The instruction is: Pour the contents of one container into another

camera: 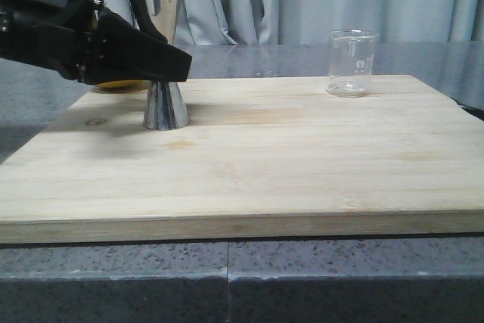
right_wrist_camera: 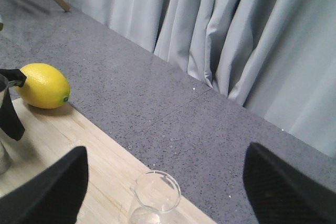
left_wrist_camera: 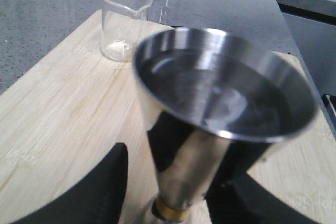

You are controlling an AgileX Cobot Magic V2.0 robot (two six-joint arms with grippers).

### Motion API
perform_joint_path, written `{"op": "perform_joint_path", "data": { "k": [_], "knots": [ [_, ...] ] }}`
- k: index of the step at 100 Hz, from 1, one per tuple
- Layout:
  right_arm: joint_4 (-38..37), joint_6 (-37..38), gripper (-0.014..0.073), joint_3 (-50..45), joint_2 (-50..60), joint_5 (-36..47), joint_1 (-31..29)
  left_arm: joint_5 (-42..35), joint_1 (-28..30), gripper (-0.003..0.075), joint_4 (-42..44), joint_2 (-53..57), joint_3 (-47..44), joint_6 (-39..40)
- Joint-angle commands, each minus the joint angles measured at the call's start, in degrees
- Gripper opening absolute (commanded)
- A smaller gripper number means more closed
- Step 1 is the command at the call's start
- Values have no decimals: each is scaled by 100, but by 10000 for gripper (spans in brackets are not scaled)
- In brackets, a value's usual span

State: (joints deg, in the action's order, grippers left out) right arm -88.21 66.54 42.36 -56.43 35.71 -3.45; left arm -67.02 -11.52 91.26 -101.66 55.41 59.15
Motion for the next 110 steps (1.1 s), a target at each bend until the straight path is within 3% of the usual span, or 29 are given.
{"op": "perform_joint_path", "data": {
  "k": [1,27,110],
  "knots": [
    [213,-4,521,108,102,-56,-24,-1103,-44,327,-290,200,101,66],
    [213,-4,521,108,102,-79,-24,-1103,-44,406,-281,200,101,208],
    [213,-4,521,108,102,-152,-24,-1103,-44,465,-126,211,101,519]
  ]
}}
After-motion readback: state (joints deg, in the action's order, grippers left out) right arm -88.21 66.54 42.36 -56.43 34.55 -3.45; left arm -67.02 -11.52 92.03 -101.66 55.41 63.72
